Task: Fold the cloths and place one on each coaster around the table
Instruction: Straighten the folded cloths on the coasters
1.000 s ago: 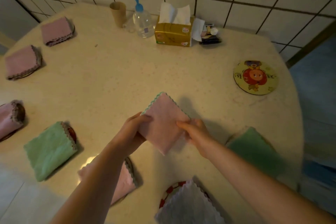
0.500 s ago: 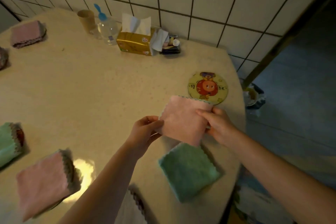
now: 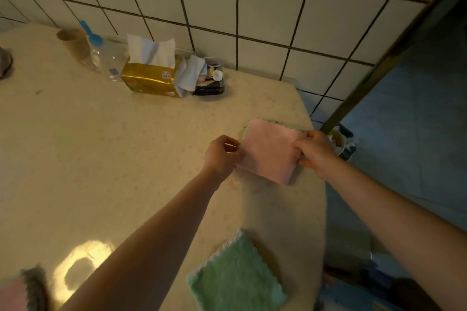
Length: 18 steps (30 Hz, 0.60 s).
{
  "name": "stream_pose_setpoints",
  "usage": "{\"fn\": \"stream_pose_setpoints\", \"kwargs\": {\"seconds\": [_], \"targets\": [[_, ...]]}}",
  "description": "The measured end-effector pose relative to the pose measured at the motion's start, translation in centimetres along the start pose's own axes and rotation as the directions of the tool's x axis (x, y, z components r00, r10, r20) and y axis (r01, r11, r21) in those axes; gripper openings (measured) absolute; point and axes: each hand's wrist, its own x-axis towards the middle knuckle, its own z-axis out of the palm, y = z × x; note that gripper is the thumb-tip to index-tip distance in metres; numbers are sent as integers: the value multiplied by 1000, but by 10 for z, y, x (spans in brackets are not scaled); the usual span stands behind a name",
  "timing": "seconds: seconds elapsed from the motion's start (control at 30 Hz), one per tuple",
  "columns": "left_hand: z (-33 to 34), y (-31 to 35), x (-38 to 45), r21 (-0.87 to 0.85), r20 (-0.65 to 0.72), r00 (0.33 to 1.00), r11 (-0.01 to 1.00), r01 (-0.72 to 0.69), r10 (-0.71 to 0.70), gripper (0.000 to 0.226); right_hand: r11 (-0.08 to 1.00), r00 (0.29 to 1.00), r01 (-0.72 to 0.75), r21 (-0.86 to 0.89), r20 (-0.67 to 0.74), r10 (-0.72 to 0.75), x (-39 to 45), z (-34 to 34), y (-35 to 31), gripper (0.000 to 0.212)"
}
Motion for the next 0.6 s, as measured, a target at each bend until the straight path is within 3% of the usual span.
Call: {"fn": "stream_pose_setpoints", "kwargs": {"seconds": [0.23,0.43,0.53,0.6], "targets": [[4,3,35,290,-50,998,957,-16,32,18,999,999,-28,-25,-33,27,17,5,32,38],[7,0,31,349,-139,988,937,-15,67,23,940,985,115,-323,-86,-150,18,3,35,42],[-7,-7,19,302,-194,980,953,18,43,28,963,984,105,-249,-114,-137,10,2,35,43],[-16,-15,1,289,-156,988,957,34,12,27,981,986,76,-179,-133,-101,1,1,37,39]]}}
